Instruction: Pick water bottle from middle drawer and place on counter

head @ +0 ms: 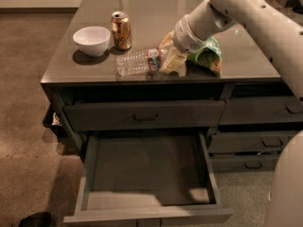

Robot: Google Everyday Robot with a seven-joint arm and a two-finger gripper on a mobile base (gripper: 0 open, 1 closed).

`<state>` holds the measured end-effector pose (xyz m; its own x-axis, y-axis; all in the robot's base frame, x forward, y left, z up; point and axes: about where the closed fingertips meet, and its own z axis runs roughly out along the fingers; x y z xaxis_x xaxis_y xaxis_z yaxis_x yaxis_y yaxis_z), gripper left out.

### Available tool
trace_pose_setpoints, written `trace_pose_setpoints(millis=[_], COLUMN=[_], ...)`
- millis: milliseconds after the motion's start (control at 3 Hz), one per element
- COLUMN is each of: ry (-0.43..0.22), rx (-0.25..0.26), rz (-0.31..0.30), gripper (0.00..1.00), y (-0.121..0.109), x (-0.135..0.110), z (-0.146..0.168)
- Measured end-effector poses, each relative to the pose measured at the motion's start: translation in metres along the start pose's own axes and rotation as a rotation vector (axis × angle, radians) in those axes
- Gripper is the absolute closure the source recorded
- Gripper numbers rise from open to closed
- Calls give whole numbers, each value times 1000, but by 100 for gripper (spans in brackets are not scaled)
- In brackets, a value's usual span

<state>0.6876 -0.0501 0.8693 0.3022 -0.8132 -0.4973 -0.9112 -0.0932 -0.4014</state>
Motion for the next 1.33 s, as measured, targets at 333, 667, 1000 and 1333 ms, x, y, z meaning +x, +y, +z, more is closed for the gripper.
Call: trace_pose_setpoints(millis=[333, 667, 1000, 1333], ry=[0, 0, 0, 0], rx=[0, 0, 0, 0], rz=[0, 0, 0, 0], gripper=[35, 11, 0, 0], y=[0, 0, 0, 0], x=[0, 0, 0, 0], z=[0, 0, 0, 0])
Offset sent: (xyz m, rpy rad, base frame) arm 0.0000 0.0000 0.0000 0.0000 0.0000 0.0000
